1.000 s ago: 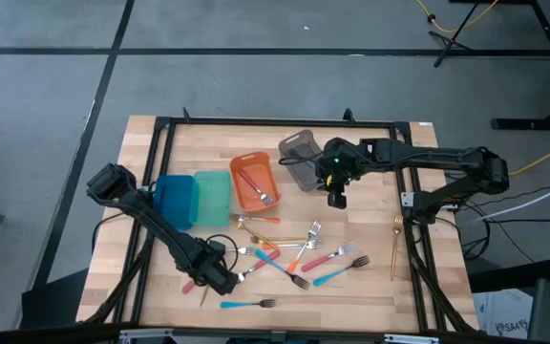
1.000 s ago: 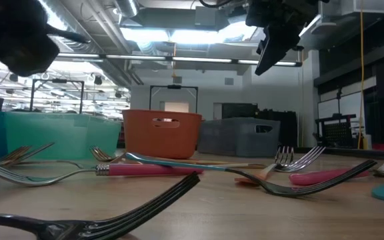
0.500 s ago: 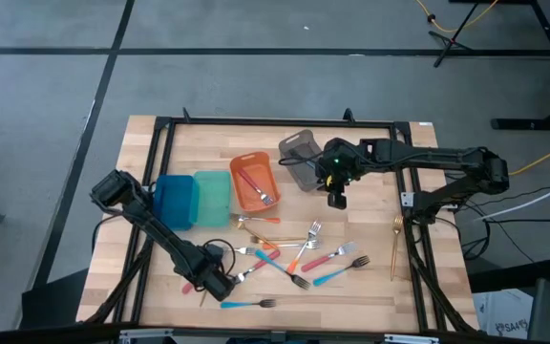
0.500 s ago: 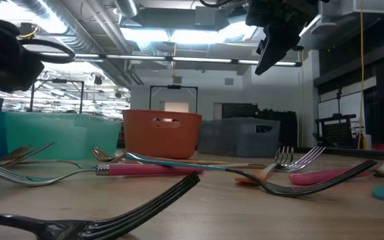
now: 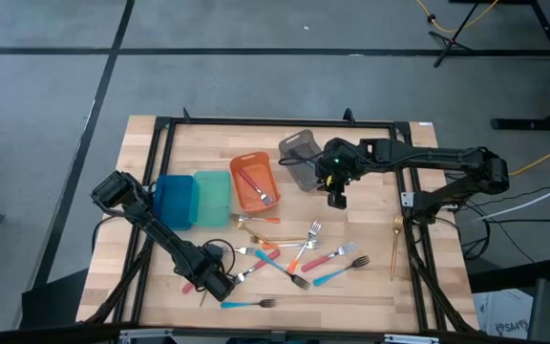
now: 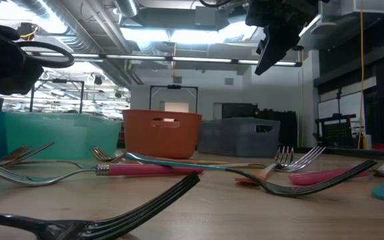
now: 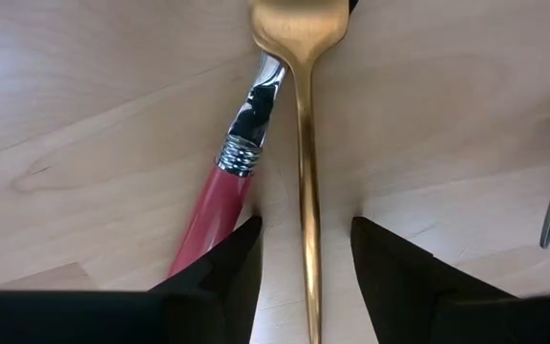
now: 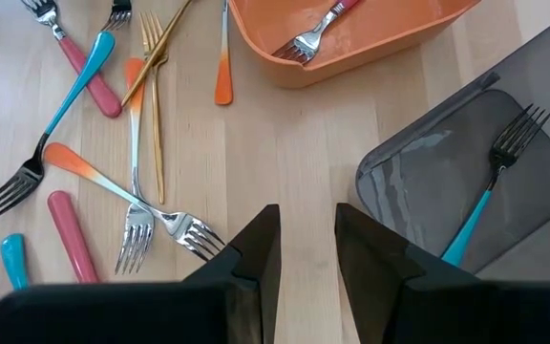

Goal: Sort silverware by color (type)
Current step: Put the gold fork into the light blue bin, then put the pink fork into the orange bin

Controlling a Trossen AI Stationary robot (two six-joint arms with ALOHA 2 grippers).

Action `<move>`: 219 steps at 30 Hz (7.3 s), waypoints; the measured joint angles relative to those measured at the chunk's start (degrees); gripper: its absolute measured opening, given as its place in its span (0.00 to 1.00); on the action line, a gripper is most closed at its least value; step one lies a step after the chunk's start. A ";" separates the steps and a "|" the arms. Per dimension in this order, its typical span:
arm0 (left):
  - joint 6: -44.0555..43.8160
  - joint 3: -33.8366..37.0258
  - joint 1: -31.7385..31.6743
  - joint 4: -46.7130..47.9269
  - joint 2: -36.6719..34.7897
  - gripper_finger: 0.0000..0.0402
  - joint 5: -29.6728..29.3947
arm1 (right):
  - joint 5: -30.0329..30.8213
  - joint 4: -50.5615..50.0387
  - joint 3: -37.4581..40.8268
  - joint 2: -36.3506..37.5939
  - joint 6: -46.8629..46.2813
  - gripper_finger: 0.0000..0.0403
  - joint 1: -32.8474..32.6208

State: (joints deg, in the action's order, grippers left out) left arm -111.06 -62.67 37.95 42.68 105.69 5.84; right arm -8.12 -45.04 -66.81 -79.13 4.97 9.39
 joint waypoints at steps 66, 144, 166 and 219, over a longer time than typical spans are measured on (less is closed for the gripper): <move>4.33 -4.95 -0.04 -1.60 -1.07 0.04 -4.80 | 0.00 0.00 0.00 -0.02 -0.17 0.24 -0.01; 66.80 6.68 -53.43 25.08 -19.19 0.04 3.60 | 0.00 0.61 0.02 -0.02 -0.15 0.24 -0.02; 66.58 10.64 -56.07 16.52 -19.02 0.06 8.59 | 0.00 2.08 0.02 -0.02 -0.15 0.24 -0.02; 66.57 10.62 -56.68 14.56 -19.02 0.20 2.13 | 0.00 2.05 0.02 -0.02 -0.15 0.24 -0.02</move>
State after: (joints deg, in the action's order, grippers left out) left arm -44.49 -52.05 -18.72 57.23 86.67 7.97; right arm -8.12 -42.98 -66.78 -79.15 4.82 9.37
